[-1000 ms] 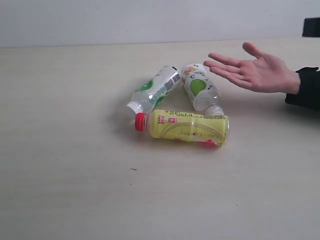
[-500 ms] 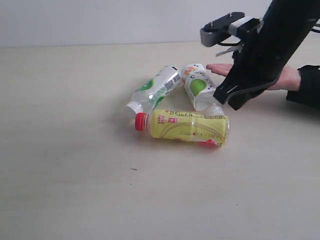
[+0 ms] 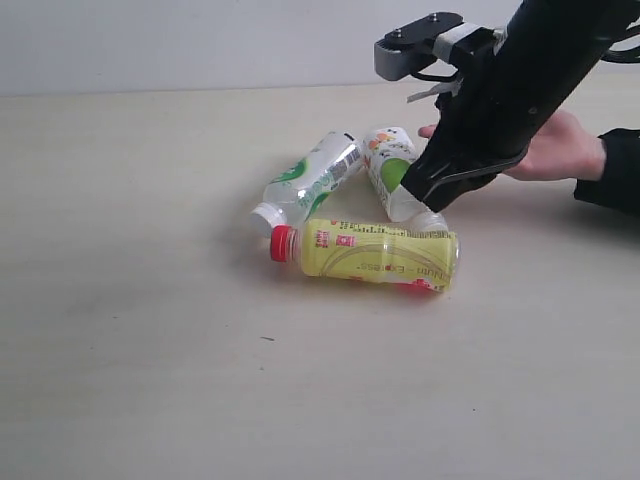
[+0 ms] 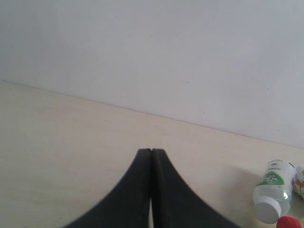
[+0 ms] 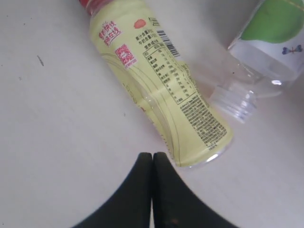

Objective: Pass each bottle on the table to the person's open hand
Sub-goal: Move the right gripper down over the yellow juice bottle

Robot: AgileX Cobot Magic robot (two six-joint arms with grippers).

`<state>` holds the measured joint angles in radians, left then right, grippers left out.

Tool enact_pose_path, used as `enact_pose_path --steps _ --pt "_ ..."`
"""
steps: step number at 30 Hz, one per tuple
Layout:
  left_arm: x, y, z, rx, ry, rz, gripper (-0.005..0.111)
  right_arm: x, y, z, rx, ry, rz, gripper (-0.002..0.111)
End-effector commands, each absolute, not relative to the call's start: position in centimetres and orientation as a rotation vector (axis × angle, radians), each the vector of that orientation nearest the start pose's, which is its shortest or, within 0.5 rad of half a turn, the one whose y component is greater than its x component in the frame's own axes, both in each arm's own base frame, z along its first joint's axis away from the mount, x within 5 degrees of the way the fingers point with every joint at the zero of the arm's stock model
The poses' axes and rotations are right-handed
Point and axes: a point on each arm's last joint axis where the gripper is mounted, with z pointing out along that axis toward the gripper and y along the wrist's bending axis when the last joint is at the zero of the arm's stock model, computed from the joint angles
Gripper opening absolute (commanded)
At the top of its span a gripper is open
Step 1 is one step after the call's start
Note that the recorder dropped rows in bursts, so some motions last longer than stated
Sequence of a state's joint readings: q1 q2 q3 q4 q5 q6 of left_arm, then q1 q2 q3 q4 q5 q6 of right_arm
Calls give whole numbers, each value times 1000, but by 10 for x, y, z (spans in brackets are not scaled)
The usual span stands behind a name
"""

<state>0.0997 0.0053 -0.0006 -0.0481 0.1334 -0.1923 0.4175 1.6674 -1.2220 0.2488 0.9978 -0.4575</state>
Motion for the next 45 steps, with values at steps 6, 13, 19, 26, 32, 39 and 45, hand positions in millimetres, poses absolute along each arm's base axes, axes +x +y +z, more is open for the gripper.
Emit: enact_pose_path --steps 6,13,19,26,32,39,45 --pt "56 5 201 -267 1594 -118 0 293 157 247 -1190 2617 399 0" --pt "56 5 201 -267 1594 -118 0 297 173 256 -1139 2454 596 0" --pt "56 5 201 -267 1594 -118 0 302 178 265 -1086 2416 645 0" --pt "56 5 201 -267 1594 -118 0 310 181 260 -1148 2500 633 0" --pt "56 5 201 -267 1594 -118 0 310 196 249 -1436 2521 375 1" --pt "56 5 201 -267 1594 -118 0 314 215 245 -1498 2351 217 28" --pt "56 5 201 -267 1594 -118 0 314 213 232 -1706 2297 158 46"
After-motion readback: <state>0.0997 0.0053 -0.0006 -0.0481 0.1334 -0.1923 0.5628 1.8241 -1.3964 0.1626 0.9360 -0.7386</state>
